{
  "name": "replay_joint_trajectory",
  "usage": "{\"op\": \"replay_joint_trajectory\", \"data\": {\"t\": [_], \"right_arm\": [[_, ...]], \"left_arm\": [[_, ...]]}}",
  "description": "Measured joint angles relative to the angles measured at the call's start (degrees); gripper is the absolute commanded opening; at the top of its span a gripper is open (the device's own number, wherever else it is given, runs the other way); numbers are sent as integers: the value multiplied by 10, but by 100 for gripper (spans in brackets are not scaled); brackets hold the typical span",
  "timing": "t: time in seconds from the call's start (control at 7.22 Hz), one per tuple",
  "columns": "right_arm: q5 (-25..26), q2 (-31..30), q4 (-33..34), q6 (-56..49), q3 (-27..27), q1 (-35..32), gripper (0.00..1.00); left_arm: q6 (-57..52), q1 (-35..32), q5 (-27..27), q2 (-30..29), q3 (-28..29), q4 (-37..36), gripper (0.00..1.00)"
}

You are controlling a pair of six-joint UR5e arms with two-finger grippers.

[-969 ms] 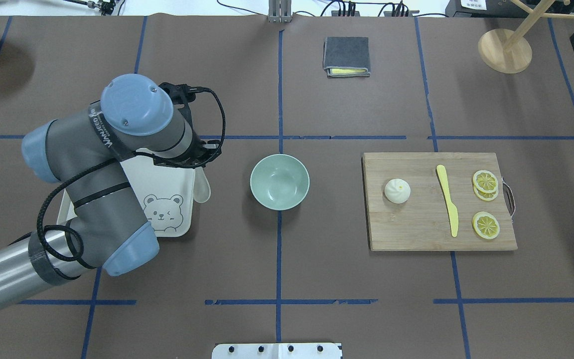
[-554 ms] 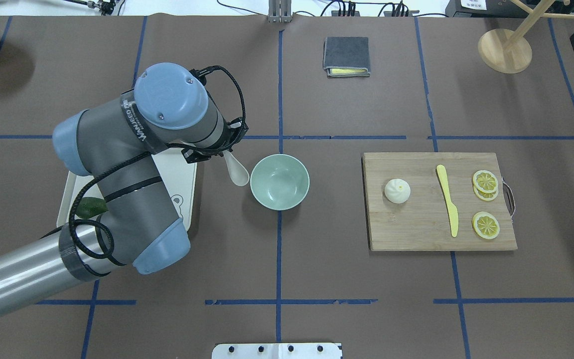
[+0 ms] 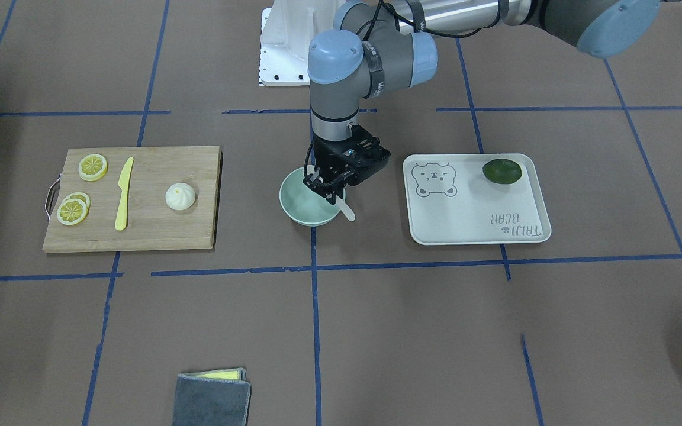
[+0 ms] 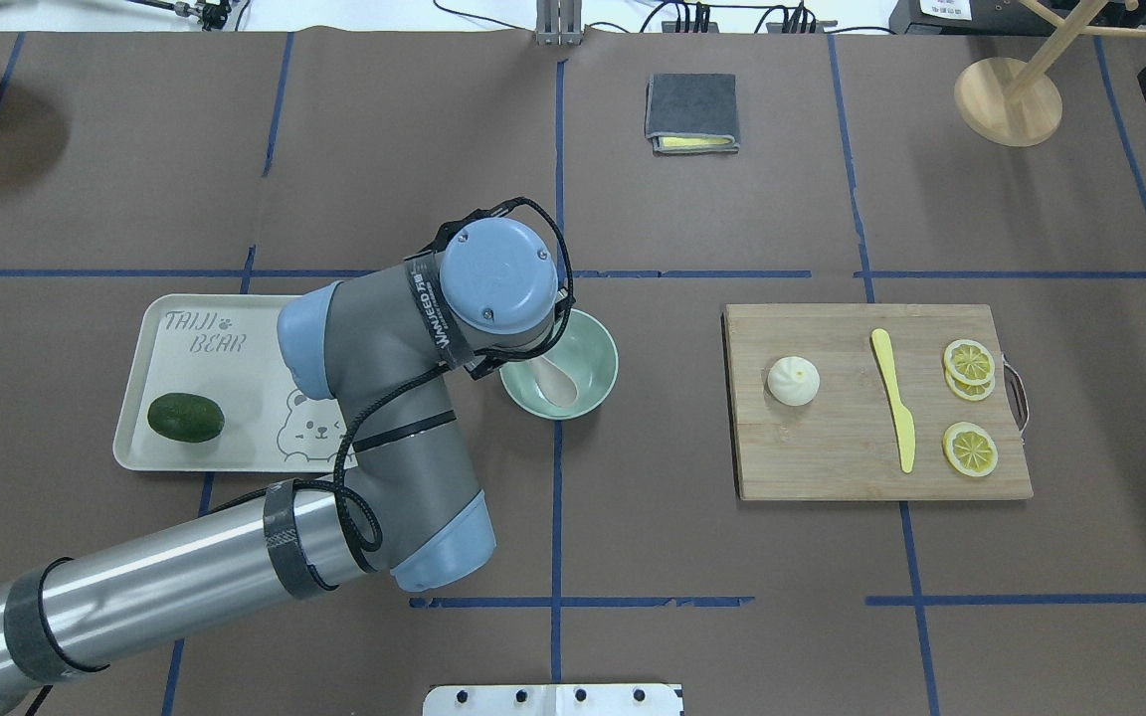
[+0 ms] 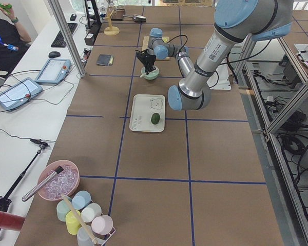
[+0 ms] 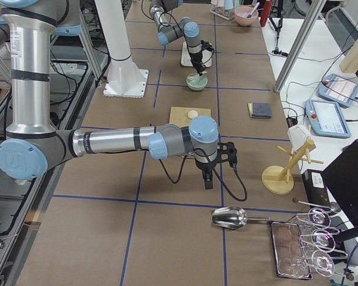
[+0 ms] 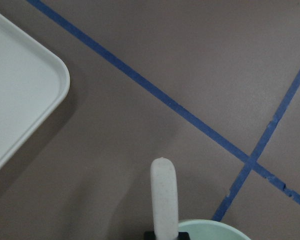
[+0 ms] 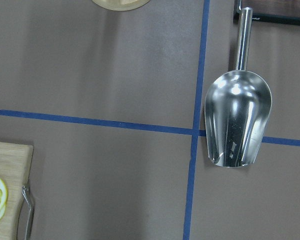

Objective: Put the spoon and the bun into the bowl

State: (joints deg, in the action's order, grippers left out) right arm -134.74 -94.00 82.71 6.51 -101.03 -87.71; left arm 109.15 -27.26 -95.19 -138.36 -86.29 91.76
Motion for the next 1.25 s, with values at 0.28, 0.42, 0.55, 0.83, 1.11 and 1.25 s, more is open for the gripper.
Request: {"op": "replay_joint_trajectory", "data": {"t": [0.28,0.42,0.55,0.83,1.11,1.25], "right_arm": [[0,-1,0,0,0,0,100],[0,-1,0,0,0,0,100],[0,-1,0,0,0,0,100],[0,-1,0,1,-1,0,100],[-1,1,-3,1,-8,1,100],[-1,2,-20,1,-14,3,100]], "left_arm": [[-8,6,7,-3,6,3,51],[-20,6,7,-3,5,3,62],[-29,6,7,-3,3,3,100],[-75,5,6,7,-20,2,100],[-218,-10,-17,55,-98,-14,100],[-306,-28,-37,75,-134,-41,100]]}}
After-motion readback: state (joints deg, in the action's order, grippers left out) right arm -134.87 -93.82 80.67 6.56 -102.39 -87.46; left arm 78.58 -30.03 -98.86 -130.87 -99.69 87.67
